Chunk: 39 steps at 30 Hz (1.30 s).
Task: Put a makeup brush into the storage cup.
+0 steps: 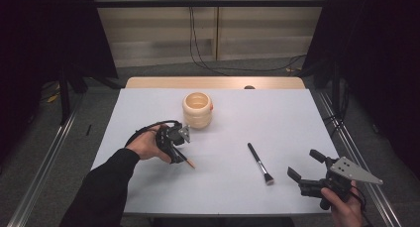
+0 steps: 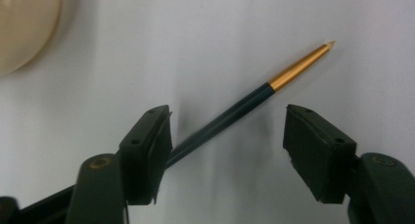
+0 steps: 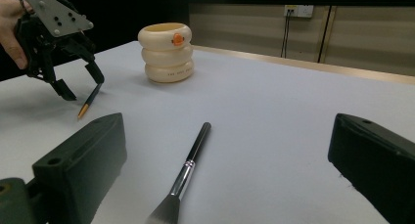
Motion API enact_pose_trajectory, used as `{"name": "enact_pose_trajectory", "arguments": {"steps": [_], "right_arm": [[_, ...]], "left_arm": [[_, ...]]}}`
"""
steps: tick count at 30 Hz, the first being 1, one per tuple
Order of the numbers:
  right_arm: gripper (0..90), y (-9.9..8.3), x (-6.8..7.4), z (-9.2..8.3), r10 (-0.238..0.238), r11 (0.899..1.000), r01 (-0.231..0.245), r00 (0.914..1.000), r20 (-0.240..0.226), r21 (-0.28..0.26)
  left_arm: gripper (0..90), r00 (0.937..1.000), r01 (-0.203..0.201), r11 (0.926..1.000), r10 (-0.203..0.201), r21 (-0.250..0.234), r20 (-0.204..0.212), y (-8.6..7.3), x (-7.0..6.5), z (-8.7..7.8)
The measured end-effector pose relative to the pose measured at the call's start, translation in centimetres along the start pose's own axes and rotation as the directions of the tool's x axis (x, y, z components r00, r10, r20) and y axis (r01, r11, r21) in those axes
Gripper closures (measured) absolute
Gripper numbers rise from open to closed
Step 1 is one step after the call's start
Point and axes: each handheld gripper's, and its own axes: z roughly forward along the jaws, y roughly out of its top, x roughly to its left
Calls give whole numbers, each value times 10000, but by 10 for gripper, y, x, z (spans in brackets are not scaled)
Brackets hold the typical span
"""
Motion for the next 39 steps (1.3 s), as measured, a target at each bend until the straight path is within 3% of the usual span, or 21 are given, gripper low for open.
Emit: {"name": "enact_pose_trajectory", "arguments": {"steps": [1, 5, 11, 12, 13, 14, 15, 16, 17, 20, 21, 23, 27, 29, 31, 33, 34, 35, 38, 39], "right_arm": [[7, 0, 0, 0, 12, 10000, -12, 10000, 12, -3], [7, 0, 0, -1, 31, 10000, -31, 10000, 9, 19], [8, 0, 0, -1, 115, 9999, -115, 9999, 65, 69], [8, 0, 0, -1, 119, 9999, -119, 9999, 39, 58], [8, 0, 0, -1, 84, 10000, -84, 10000, 37, 45], [8, 0, 0, -1, 49, 10000, -49, 10000, 35, 51], [8, 0, 0, -1, 52, 10000, -52, 10000, 37, 31], [8, 0, 0, 0, 78, 10000, -78, 10000, 50, 32], [8, 0, 0, 0, 104, 9999, -104, 9999, 74, 43], [8, 0, 0, -1, 156, 9998, -157, 9999, 54, 81], [8, 0, 0, -1, 161, 9998, -161, 9999, 53, 76], [8, 0, 0, -1, 169, 9998, -169, 9998, 80, 60], [8, 0, 0, 0, 117, 9999, -117, 9999, 39, 48], [8, 0, 0, 0, 160, 9998, -161, 9999, 59, 79], [9, 0, -1, 0, 75, 10000, -75, 9999, 85, 58], [9, 0, 0, 0, 146, 9998, -147, 9999, 53, 118], [9, 0, 0, 0, 146, 9998, -147, 9999, 53, 118], [6, 0, 0, 0, 188, 9997, -189, 9998, 57, 129], [7, 0, 0, -1, 224, 9997, -226, 9996, 150, 82], [7, 0, -1, -1, 225, 9997, -227, 9996, 148, 101]], "left_arm": [[363, 9997, -218, 9997, 217, 134, 82, 1, 0, 2], [366, 9993, -381, 9984, 378, 419, 60, 3, 0, 5], [397, 9991, -418, 9983, 416, 405, 47, 3, 0, 6], [409, 9999, -76, 9997, 74, 215, 89, 3, -3, 7], [436, 9991, -386, 9979, 378, 521, 175, 5, -1, 5], [447, 9988, -448, 9973, 436, 584, 207, 5, -1, 6], [461, 9989, -324, 9980, 306, 545, 346, 5, -1, 7], [491, 9988, 158, 9994, -172, 305, 451, 5, -2, 9], [538, 9980, 67, 9984, -102, 566, 623, 6, -1, 8], [559, 9967, -215, 9979, 166, 605, 796, 4, 4, 8], [559, 9967, 4, 9983, -51, 578, 813, 3, 4, 8], [562, 9960, 36, 9976, -97, 690, 888, 4, 4, 8], [566, 9956, 180, 9989, -219, 434, 908, 3, 5, 9], [570, 9944, -16, 9982, -48, 602, 1054, 4, 7, 8], [576, 9939, 178, 9983, -237, 550, 1074, 4, 8, 9], [658, 9917, 581, 9976, -621, 388, 1128, 2, 12, 8], [658, 9914, 378, 9975, -450, 596, 1232, 3, 15, 7], [678, 9897, 570, 9968, -639, 564, 1281, 3, 16, 8], [703, 9929, 519, 9954, -600, 807, 1023, 7, 14, 9], [708, 9919, 767, 9946, -833, 703, 957, 8, 11, 10]]}}
